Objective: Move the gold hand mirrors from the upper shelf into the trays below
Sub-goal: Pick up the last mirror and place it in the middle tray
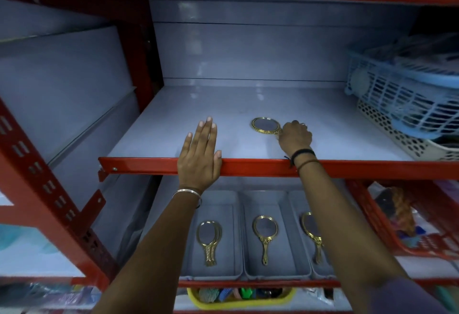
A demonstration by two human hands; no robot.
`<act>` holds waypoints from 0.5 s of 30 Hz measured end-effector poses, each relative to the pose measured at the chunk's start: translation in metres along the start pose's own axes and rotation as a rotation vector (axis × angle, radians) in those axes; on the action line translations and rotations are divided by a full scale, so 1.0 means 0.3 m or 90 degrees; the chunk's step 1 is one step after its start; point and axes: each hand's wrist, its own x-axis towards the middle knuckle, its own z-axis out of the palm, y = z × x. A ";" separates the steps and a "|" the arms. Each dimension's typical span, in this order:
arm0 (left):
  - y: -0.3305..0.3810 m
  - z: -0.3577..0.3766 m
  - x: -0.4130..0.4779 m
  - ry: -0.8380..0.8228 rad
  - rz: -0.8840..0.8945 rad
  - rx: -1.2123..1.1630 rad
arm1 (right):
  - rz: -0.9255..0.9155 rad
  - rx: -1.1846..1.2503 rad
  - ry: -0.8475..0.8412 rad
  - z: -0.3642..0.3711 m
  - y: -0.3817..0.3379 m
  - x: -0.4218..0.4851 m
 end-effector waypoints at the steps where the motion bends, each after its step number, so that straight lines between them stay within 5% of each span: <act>1: 0.000 0.002 0.000 0.002 0.000 0.002 | -0.002 -0.018 0.008 0.002 -0.010 0.000; 6: -0.001 0.009 0.000 0.009 0.002 0.005 | 0.046 0.071 -0.019 -0.024 -0.003 0.013; 11: -0.001 0.007 -0.001 0.004 -0.003 0.007 | 0.071 0.539 -0.154 -0.083 0.074 0.007; 15: 0.004 0.001 -0.003 0.003 -0.006 0.002 | 0.009 0.746 -0.209 -0.160 0.125 -0.165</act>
